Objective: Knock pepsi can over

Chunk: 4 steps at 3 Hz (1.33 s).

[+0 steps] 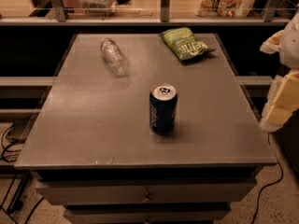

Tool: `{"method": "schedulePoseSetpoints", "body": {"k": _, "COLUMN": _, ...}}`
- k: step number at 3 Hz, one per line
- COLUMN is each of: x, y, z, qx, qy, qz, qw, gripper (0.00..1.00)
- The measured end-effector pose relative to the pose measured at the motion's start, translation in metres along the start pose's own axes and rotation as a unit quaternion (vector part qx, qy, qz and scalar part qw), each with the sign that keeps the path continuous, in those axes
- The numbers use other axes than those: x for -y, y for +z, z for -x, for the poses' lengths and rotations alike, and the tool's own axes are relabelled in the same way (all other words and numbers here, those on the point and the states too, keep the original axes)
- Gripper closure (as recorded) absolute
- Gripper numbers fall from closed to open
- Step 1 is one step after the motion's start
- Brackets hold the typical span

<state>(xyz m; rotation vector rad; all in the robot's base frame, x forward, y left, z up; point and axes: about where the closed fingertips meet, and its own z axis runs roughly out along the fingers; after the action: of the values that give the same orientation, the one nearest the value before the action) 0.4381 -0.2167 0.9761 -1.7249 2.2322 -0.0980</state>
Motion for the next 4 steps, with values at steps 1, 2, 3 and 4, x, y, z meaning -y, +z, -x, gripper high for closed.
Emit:
{"method": "schedulePoseSetpoints", "body": {"k": 1, "x": 0.0, "y": -0.001, "z": 0.001, "qx": 0.002, "qy": -0.002, "qz": -0.002, "qw": 1.0, "gripper": 0.0}}
{"method": "schedulePoseSetpoints", "body": {"k": 2, "x": -0.003, "y": 0.005, "z": 0.016, "qx": 0.049, "qy": -0.03, "qz": 0.009, "qw": 0.9983, "gripper": 0.0}}
{"method": "schedulePoseSetpoints", "body": {"k": 3, "x": -0.017, "y": 0.02, "z": 0.049, "qx": 0.136, "qy": -0.088, "qz": 0.026, "qw": 0.9864, "gripper": 0.0}}
{"method": "schedulePoseSetpoints", "body": {"k": 4, "x": -0.021, "y": 0.013, "z": 0.059, "qx": 0.155, "qy": -0.103, "qz": 0.026, "qw": 0.9822, "gripper": 0.0}}
